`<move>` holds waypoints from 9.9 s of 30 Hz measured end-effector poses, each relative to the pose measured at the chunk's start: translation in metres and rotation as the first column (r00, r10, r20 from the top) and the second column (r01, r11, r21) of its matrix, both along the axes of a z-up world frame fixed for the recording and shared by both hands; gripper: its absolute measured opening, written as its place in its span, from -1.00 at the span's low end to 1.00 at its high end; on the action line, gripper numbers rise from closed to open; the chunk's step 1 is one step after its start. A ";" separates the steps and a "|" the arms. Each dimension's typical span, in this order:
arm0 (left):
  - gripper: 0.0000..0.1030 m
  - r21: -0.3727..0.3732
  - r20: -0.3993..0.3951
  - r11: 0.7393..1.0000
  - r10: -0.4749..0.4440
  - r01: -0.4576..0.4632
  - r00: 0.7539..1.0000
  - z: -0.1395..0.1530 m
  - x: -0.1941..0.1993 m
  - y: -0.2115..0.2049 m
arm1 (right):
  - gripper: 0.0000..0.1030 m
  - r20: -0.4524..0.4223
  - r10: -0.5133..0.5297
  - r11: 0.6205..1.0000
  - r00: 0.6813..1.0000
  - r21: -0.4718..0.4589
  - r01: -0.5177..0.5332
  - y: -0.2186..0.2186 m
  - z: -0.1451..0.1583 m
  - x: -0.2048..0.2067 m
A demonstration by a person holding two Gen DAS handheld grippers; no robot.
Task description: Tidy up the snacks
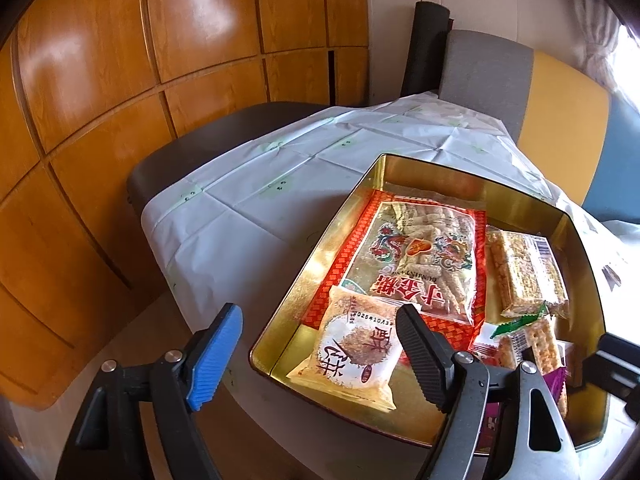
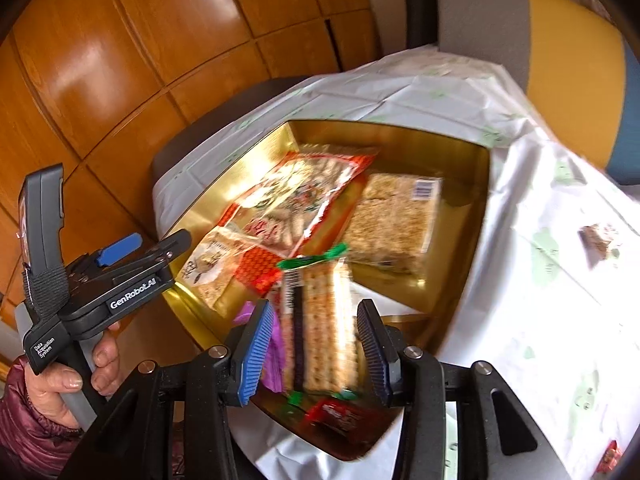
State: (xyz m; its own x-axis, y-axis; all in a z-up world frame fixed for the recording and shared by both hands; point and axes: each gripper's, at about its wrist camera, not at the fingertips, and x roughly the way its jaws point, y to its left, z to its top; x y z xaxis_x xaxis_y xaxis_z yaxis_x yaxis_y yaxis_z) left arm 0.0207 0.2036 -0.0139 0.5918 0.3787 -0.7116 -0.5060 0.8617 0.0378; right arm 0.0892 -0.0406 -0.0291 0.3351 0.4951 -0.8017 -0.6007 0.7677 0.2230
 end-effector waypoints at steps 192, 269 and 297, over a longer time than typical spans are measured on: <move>-0.20 -0.024 -0.133 0.678 -0.730 0.735 0.670 -0.046 0.079 -0.326 | -0.14 -0.099 -0.818 0.575 0.567 -0.177 0.799 -0.369 0.007 0.029; 0.21 -0.116 -0.109 0.620 -0.785 0.776 0.610 -0.027 0.084 -0.297 | -0.53 -0.119 -0.400 0.855 0.909 -0.406 0.323 -0.276 -0.048 0.051; 0.28 -0.201 -0.268 0.515 -0.847 0.834 0.458 -0.037 0.111 -0.305 | -0.48 -0.114 -0.405 0.848 0.907 -0.418 0.326 -0.275 -0.051 0.050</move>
